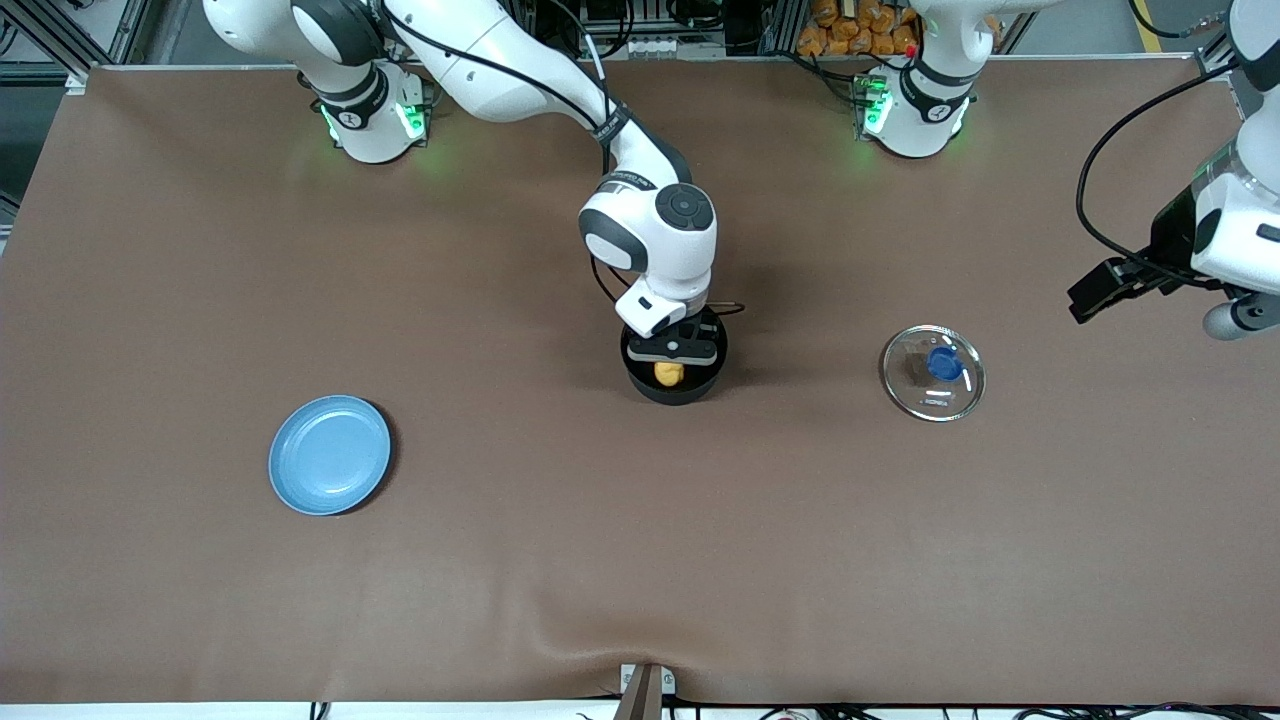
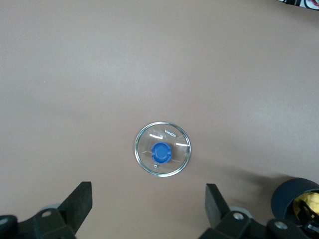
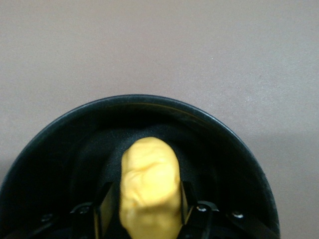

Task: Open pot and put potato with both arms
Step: 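Open the right gripper to release the potato into the pot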

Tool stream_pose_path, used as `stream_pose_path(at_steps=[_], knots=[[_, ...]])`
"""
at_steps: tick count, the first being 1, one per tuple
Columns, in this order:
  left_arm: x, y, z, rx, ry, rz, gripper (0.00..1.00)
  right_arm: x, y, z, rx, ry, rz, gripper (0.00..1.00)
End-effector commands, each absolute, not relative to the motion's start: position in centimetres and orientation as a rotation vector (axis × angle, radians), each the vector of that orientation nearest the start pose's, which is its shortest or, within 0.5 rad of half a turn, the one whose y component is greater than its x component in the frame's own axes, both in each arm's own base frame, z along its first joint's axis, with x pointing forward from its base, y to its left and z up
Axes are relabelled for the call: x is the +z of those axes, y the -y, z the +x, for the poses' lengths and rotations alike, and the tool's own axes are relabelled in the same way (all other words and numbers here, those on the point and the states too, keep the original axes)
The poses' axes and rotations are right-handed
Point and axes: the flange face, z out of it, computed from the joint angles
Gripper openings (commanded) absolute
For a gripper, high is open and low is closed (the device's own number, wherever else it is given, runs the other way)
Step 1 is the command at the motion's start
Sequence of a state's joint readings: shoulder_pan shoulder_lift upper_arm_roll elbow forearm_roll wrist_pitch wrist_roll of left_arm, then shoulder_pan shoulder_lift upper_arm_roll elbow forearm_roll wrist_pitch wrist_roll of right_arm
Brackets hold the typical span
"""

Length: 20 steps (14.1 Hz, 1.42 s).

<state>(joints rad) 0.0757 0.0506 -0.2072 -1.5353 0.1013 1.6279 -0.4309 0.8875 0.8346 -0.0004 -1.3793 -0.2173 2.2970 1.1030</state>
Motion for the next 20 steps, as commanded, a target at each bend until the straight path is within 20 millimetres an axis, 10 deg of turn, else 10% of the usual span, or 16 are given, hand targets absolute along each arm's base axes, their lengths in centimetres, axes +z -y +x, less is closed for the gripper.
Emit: stream_pose_path(at_steps=[1, 5, 10, 14, 18, 20], knots=[[64.4, 6.4, 55.7, -0.128, 0.404, -3.034, 1.0, 22.2, -57.8, 47.5, -0.331, -0.139, -3.148, 0.64], [66.3, 7.3, 53.4, -0.106, 0.396, -3.027, 1.0, 26.3, -57.1, 49.0, -0.354, -0.176, -3.11, 0.63], [66.3, 7.5, 53.1, -0.102, 0.394, -3.028, 1.0, 39.6, -52.3, 51.4, -0.34, -0.253, -3.109, 0.62], [66.1, 7.8, 53.1, -0.087, 0.395, -3.053, 1.0, 50.9, -44.2, 52.4, -0.202, -0.189, -3.155, 0.64], [66.3, 7.3, 53.3, -0.09, 0.376, -3.055, 1.0, 59.7, -33.4, 52.7, -0.102, -0.084, -3.231, 1.0], [65.7, 7.3, 53.6, -0.074, 0.373, -3.055, 1.0, 62.9, -27.2, 53.3, -0.067, -0.069, -3.245, 1.0]])
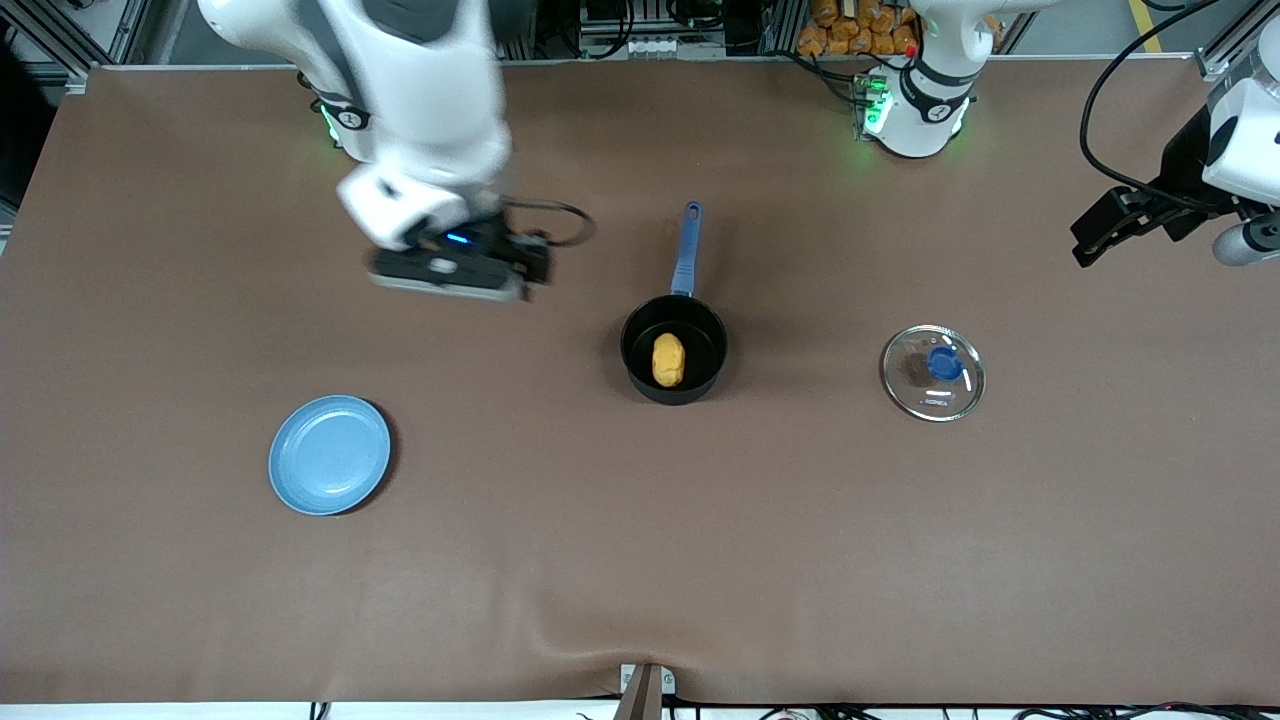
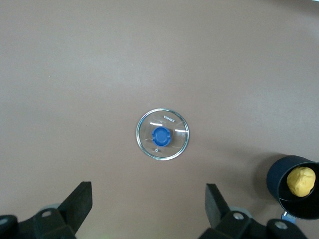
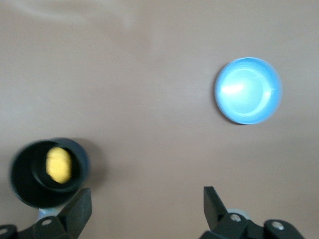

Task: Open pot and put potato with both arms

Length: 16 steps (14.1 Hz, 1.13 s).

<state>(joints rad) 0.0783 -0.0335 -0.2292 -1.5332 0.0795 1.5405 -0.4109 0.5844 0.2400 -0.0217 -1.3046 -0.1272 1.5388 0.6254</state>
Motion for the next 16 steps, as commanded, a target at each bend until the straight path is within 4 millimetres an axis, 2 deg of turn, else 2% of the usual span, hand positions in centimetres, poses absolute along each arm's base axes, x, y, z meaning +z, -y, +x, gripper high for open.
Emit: stream_pose_path(at_steps=[1, 3, 4, 6, 7, 10, 13, 15, 16], knots=[[65.6, 7.3, 53.6, -0.071, 0.366, -3.056, 1.0, 64.3, -24.4, 53.4, -0.062, -0.062, -3.247, 1.0], [65.6, 7.1, 53.6, -0.06, 0.31, -3.06, 1.0, 65.5, -17.8, 54.2, 0.013, 0.014, -3.26, 1.0], [65.6, 7.0, 53.5, -0.05, 0.282, -3.061, 1.0, 65.5, -14.8, 55.0, 0.033, 0.066, -3.261, 1.0], [64.9, 6.7, 53.0, 0.029, 0.213, -3.057, 1.0, 65.4, -9.7, 56.3, 0.052, 0.052, -3.247, 1.0], [64.6, 6.7, 52.9, 0.057, 0.174, -3.056, 1.0, 65.2, -8.4, 56.7, 0.062, 0.018, -3.212, 1.0], [64.3, 7.5, 52.2, 0.074, 0.135, -3.064, 1.0, 64.7, -6.3, 57.2, 0.081, -0.042, -3.175, 1.0], [65.3, 7.1, 51.7, 0.054, 0.017, -3.079, 1.0, 64.5, -5.7, 57.2, 0.097, -0.037, -3.17, 1.0], [65.6, 6.9, 51.6, 0.045, 0.019, -3.081, 1.0, 64.4, -2.9, 57.4, 0.103, 0.024, -3.164, 1.0], [65.7, 6.8, 51.6, 0.043, 0.021, -3.081, 1.0, 64.4, -2.1, 57.5, 0.099, 0.058, -3.163, 1.0]])
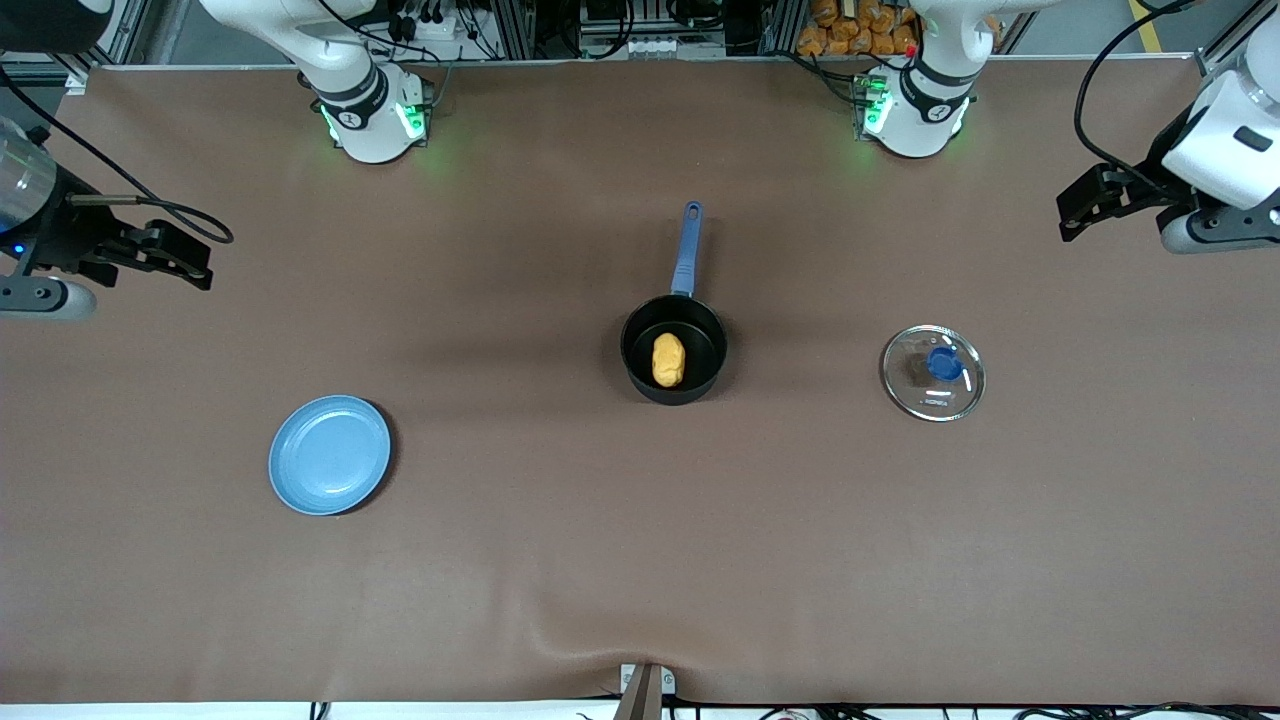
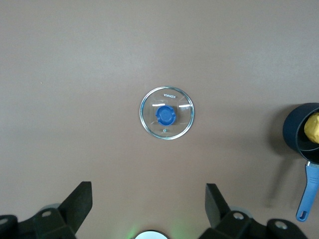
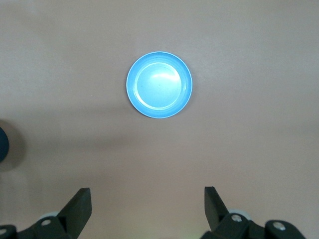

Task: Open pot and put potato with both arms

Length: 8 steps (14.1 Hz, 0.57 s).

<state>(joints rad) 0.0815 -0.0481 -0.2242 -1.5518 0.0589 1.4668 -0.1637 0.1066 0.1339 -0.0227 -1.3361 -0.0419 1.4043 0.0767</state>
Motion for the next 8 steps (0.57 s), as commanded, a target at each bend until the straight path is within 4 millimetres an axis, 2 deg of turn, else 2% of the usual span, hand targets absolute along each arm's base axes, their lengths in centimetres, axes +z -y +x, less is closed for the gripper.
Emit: stream_pose_path(at_steps=[1, 2, 4, 8], knots=[[66.1, 6.2, 51.3, 0.035, 0.041, -3.093, 1.0, 64.3, -1.6, 57.5, 0.104, 0.056, -3.162, 1.0], [66.3, 5.2, 51.2, 0.041, 0.07, -3.12, 1.0, 64.2, -1.0, 57.5, 0.111, 0.039, -3.162, 1.0], [66.6, 5.1, 50.9, 0.037, 0.074, -3.133, 1.0, 63.9, -0.2, 57.3, 0.116, 0.024, -3.155, 1.0], [66.0, 5.1, 50.8, 0.058, 0.069, -3.13, 1.0, 62.4, 0.8, 54.0, 0.02, -0.005, -3.092, 1.0]])
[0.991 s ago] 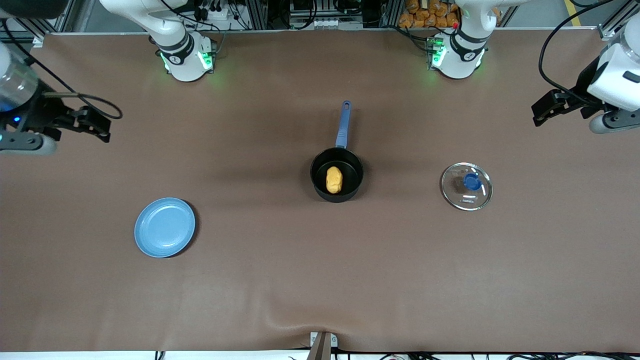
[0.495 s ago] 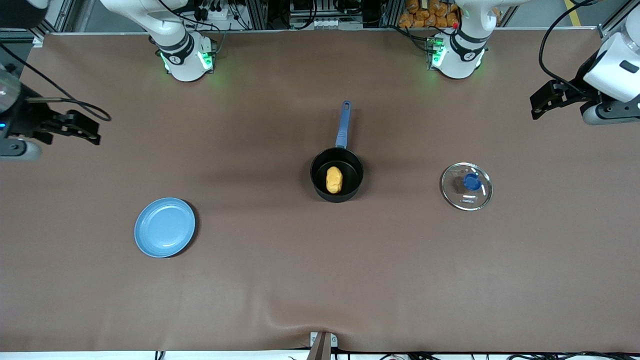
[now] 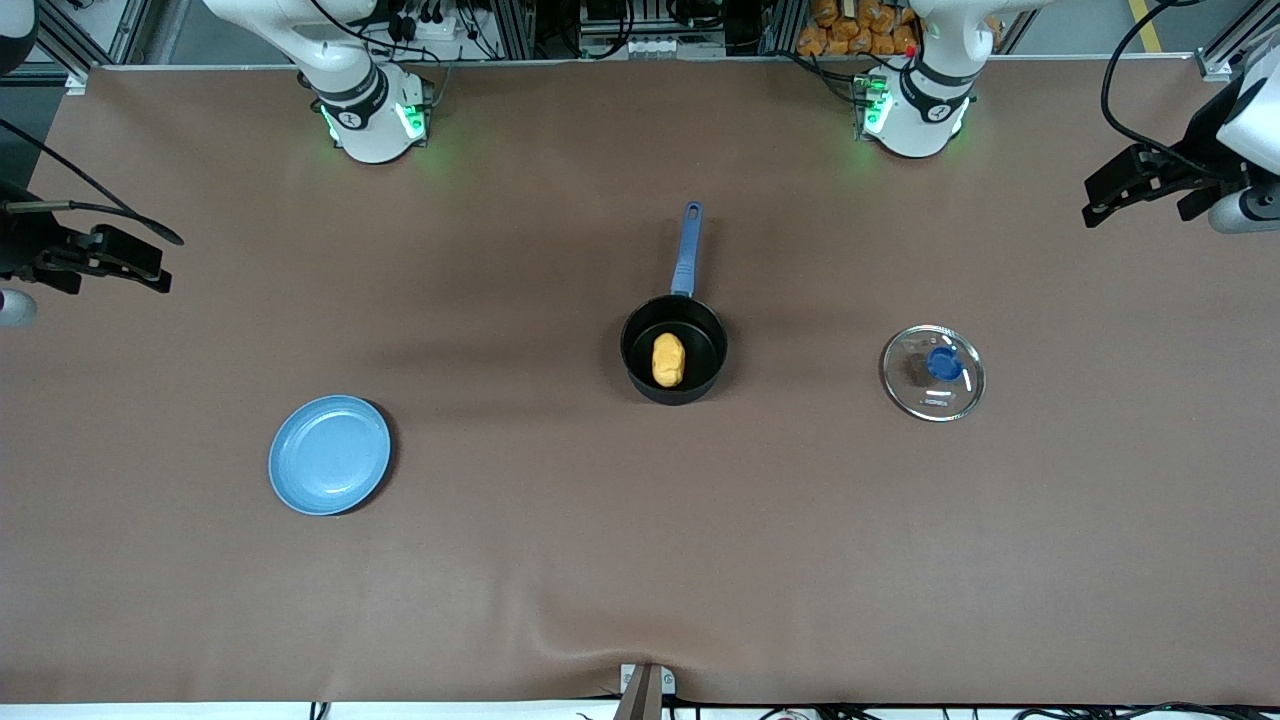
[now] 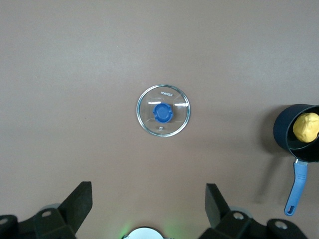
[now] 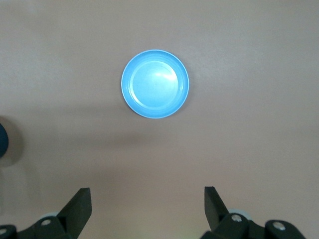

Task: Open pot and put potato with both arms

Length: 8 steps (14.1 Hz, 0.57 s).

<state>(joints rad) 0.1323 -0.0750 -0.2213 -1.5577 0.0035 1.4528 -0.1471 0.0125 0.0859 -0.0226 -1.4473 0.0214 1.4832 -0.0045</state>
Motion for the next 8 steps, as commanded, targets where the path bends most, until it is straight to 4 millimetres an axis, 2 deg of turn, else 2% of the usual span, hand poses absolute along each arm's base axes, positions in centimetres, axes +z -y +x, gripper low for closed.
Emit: stream_pose_path(at_steps=[1, 3, 5, 8], knots=[[66.0, 5.1, 50.8, 0.056, 0.069, -3.13, 1.0, 62.0, 0.3, 53.5, 0.027, 0.009, -3.095, 1.0], [66.1, 5.0, 50.7, 0.053, 0.072, -3.128, 1.0, 61.8, -0.3, 52.8, 0.038, 0.016, -3.098, 1.0], [66.3, 5.0, 50.5, 0.048, 0.072, -3.128, 1.0, 61.5, 1.0, 52.4, 0.031, -0.007, -3.089, 1.0], [66.5, 5.0, 50.1, 0.04, 0.073, -3.119, 1.0, 61.4, 1.1, 52.6, 0.04, -0.005, -3.09, 1.0]])
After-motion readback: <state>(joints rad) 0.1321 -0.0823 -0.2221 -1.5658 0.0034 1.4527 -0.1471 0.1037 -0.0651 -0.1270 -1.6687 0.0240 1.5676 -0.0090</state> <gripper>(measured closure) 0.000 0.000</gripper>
